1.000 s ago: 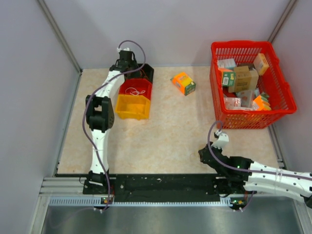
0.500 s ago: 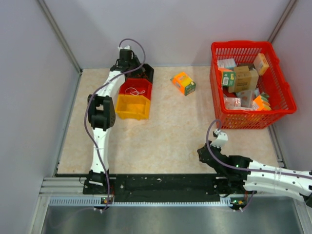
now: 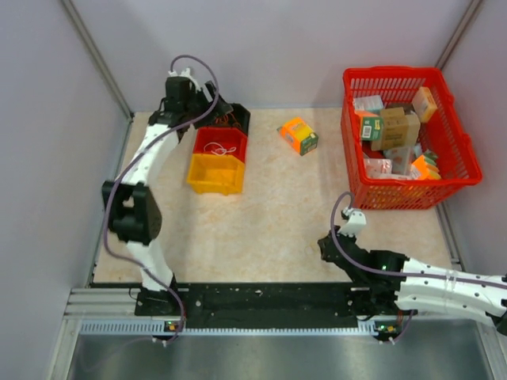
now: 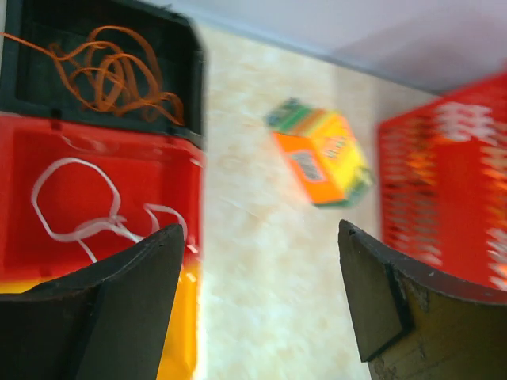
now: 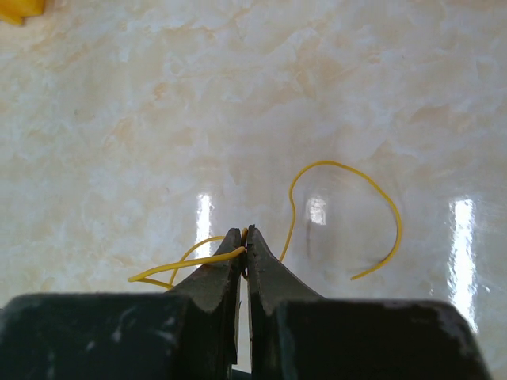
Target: Untangle the cables
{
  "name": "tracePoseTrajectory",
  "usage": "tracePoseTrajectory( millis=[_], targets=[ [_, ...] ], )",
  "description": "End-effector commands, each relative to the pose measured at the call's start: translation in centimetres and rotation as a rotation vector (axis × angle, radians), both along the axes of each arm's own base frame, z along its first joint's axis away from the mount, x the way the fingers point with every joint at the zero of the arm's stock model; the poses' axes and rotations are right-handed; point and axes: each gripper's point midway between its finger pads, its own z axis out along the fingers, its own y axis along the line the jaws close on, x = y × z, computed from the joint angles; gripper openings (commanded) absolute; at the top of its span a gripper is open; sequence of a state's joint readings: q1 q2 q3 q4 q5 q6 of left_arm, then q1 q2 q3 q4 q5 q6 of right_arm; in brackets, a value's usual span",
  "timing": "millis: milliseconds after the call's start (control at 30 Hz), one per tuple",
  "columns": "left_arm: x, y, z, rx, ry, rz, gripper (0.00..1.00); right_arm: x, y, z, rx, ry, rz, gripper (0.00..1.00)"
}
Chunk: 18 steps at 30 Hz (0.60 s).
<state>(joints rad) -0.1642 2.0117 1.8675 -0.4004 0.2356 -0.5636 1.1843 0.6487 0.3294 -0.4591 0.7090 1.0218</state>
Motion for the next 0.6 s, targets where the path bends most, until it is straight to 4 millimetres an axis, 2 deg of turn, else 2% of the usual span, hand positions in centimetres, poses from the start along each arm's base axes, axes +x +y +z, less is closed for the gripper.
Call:
tracePoseTrajectory(
  millis=[0, 33, 133, 200, 233, 267, 333, 367, 500, 567],
  targets=[
    [-8.8, -1.0, 14.1, -0.196, -0.325, -0.085, 0.83, 1.1, 3.9, 4.2, 0.068, -0.098, 0.096, 0.0],
    [-10.3, -1.2, 14.8, -0.233, -0.359, -0.1, 0.83, 1.3, 4.9, 4.9, 0.074, -0.109, 0.126, 0.0],
    [-15.4, -1.7, 13.8, -0.339, -0.391, -0.141, 0.84, 1.5, 8.4, 6.5, 0.08, -0.129, 0.243, 0.0],
    [-18.3, -2.2, 12.4, -0.367, -0.378, -0.199, 0.84, 1.4, 10.9, 7.8, 0.091, -0.135, 0.324, 0.0],
    [-19.6, -2.2, 11.4, -0.35, -0.365, -0.223, 0.84, 1.3, 11.9, 7.8, 0.084, -0.131, 0.358, 0.0],
    [-20.4, -2.3, 10.6, -0.337, -0.338, -0.238, 0.83, 1.3, 12.7, 8.2, 0.094, -0.132, 0.385, 0.0],
    [-22.5, -2.0, 9.1, -0.268, -0.32, -0.275, 0.83, 1.3, 13.9, 7.8, 0.098, -0.1, 0.435, 0.03],
    [-23.3, -1.8, 7.9, -0.248, -0.272, -0.277, 0.83, 1.3, 14.3, 7.4, 0.103, -0.07, 0.458, 0.07],
    [-26.9, -1.4, 5.4, -0.171, -0.247, -0.34, 0.87, 1.8, 13.3, 3.9, 0.107, 0.062, 0.473, 0.45],
    [-28.0, -1.9, 3.8, -0.159, -0.217, -0.37, 0.87, 1.4, 12.3, 3.1, 0.095, 0.067, 0.493, 0.61]
  ],
)
